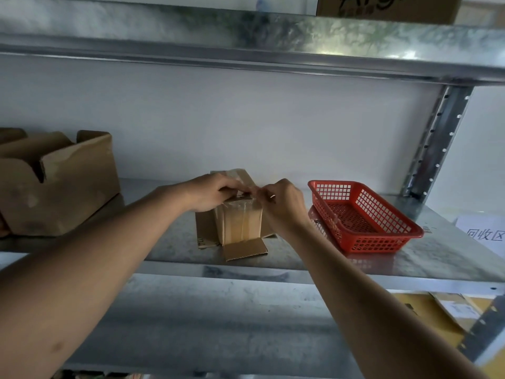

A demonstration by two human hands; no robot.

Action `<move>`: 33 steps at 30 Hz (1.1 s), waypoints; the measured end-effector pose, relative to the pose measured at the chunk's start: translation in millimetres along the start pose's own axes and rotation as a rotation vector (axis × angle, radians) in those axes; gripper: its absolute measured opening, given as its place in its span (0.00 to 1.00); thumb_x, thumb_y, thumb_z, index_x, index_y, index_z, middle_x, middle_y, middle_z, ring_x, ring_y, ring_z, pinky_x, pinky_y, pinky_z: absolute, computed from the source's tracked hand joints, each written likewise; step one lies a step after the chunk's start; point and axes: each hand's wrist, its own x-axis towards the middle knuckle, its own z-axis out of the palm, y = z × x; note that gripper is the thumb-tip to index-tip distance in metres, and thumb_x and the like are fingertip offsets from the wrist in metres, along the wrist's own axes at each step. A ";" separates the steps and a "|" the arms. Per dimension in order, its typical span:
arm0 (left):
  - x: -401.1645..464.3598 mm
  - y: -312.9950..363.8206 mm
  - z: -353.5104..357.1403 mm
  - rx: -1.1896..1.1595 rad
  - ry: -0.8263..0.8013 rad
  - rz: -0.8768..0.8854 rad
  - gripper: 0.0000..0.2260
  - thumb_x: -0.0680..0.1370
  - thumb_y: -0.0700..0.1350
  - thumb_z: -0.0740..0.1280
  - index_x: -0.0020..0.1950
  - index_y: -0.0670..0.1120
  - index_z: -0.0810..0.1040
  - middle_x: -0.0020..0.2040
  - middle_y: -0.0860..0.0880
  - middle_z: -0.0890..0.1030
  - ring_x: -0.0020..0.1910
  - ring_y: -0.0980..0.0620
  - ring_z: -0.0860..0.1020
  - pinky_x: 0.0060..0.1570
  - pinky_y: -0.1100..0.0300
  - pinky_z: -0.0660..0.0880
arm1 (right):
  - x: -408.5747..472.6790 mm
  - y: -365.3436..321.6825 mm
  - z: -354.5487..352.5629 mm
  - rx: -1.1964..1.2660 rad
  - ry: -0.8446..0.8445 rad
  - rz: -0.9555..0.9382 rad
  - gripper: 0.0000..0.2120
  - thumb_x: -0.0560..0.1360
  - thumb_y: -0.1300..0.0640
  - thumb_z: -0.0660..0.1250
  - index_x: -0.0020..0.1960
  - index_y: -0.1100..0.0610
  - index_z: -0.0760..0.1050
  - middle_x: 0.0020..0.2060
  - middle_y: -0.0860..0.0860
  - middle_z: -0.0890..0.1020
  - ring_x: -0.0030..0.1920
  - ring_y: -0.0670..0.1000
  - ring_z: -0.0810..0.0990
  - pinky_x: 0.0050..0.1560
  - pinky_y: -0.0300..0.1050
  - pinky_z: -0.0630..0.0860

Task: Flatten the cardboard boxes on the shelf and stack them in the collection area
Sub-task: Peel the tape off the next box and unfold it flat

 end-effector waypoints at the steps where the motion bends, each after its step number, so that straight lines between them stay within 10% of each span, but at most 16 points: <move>1: -0.2 -0.1 0.8 -0.013 0.010 0.000 0.18 0.87 0.43 0.59 0.68 0.62 0.80 0.64 0.59 0.78 0.67 0.53 0.75 0.65 0.63 0.70 | 0.5 -1.2 0.2 -0.019 -0.011 -0.011 0.10 0.78 0.48 0.73 0.47 0.54 0.88 0.42 0.51 0.83 0.43 0.48 0.79 0.40 0.40 0.67; 5: -1.3 3.2 1.0 0.121 0.013 0.013 0.16 0.87 0.52 0.58 0.71 0.70 0.74 0.53 0.68 0.69 0.65 0.51 0.71 0.63 0.59 0.67 | 3.2 -0.2 0.5 0.062 0.044 0.101 0.04 0.72 0.58 0.78 0.43 0.49 0.87 0.37 0.45 0.86 0.40 0.45 0.83 0.37 0.30 0.71; 11: -9.1 3.2 -2.6 0.390 0.038 -0.075 0.22 0.81 0.69 0.48 0.75 0.73 0.66 0.49 0.56 0.64 0.58 0.51 0.64 0.58 0.50 0.66 | 4.0 4.6 5.2 0.446 0.088 0.363 0.15 0.72 0.64 0.79 0.34 0.46 0.85 0.36 0.44 0.87 0.37 0.50 0.87 0.48 0.54 0.86; 18: -7.1 -9.0 18.1 0.180 0.116 -0.067 0.22 0.85 0.63 0.50 0.77 0.64 0.70 0.83 0.53 0.59 0.81 0.47 0.56 0.79 0.43 0.56 | -0.2 2.5 13.6 0.273 0.169 0.271 0.16 0.74 0.60 0.73 0.34 0.42 0.82 0.35 0.41 0.85 0.40 0.47 0.85 0.47 0.52 0.84; 24: -4.0 -16.7 20.4 0.169 0.133 -0.053 0.20 0.85 0.64 0.48 0.76 0.70 0.68 0.83 0.51 0.60 0.82 0.48 0.58 0.77 0.50 0.55 | 0.5 5.6 16.4 0.493 0.046 0.362 0.03 0.78 0.57 0.73 0.47 0.52 0.85 0.43 0.49 0.87 0.49 0.54 0.86 0.56 0.59 0.83; 33: 2.5 -18.6 21.9 0.161 0.127 -0.065 0.20 0.85 0.65 0.47 0.75 0.72 0.66 0.84 0.50 0.59 0.82 0.47 0.58 0.76 0.49 0.56 | -10.2 2.5 7.7 0.739 0.085 0.264 0.10 0.77 0.66 0.71 0.54 0.54 0.77 0.39 0.55 0.87 0.43 0.56 0.87 0.50 0.57 0.85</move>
